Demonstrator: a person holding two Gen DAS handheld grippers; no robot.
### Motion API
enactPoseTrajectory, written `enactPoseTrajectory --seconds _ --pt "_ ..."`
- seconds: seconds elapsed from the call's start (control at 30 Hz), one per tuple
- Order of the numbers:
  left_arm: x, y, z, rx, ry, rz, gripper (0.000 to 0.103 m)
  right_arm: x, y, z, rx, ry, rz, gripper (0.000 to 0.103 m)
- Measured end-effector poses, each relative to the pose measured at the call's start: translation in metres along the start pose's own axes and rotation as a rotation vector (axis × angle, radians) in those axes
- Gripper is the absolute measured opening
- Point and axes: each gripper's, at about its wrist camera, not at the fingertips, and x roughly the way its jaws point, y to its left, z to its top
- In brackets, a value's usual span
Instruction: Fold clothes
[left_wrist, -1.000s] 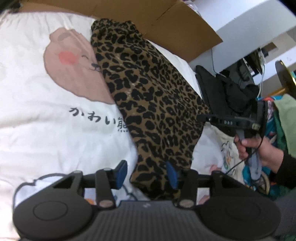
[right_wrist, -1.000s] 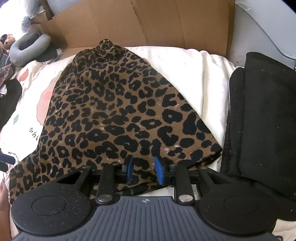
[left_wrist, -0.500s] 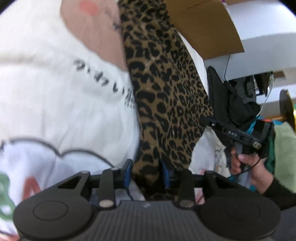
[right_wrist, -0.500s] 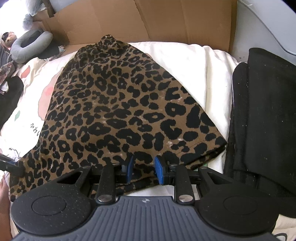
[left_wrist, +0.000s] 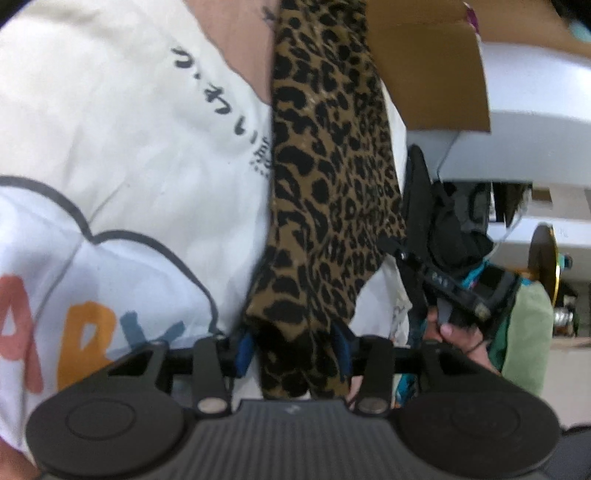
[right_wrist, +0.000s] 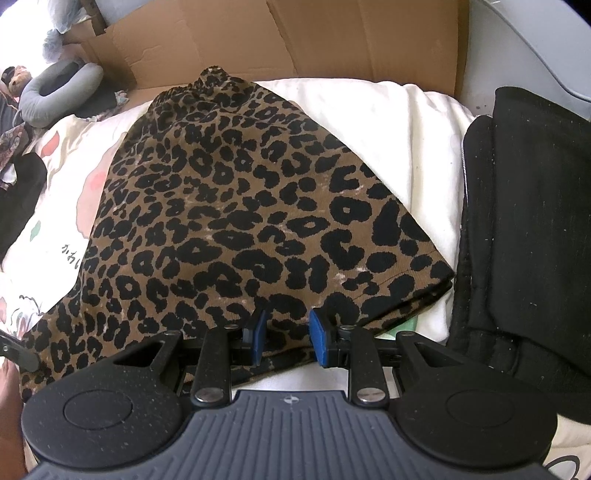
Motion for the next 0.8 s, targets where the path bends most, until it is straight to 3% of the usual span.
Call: enactPoseTrajectory --seconds 0.23,0.4,0.47,0.8 --pt "0.004 0.006 -0.012 -0.034 0.028 -0.047 0.038 -0.001 -0.001 -0.001 0.002 -0.001 0.001 0.033" --pt "0.009 0.006 -0.015 -0.028 0.039 -0.019 0.016 -0.002 -0.003 -0.001 0.017 -0.006 0.001 0.033" --pt "0.010 0.004 -0.014 -0.019 0.040 0.000 0.012 -0.003 -0.004 -0.001 0.019 -0.012 -0.005 0.033" --pt "0.008 -0.011 -0.007 0.021 0.062 0.089 0.008 -0.011 -0.026 0.007 0.055 -0.074 -0.089 0.033"
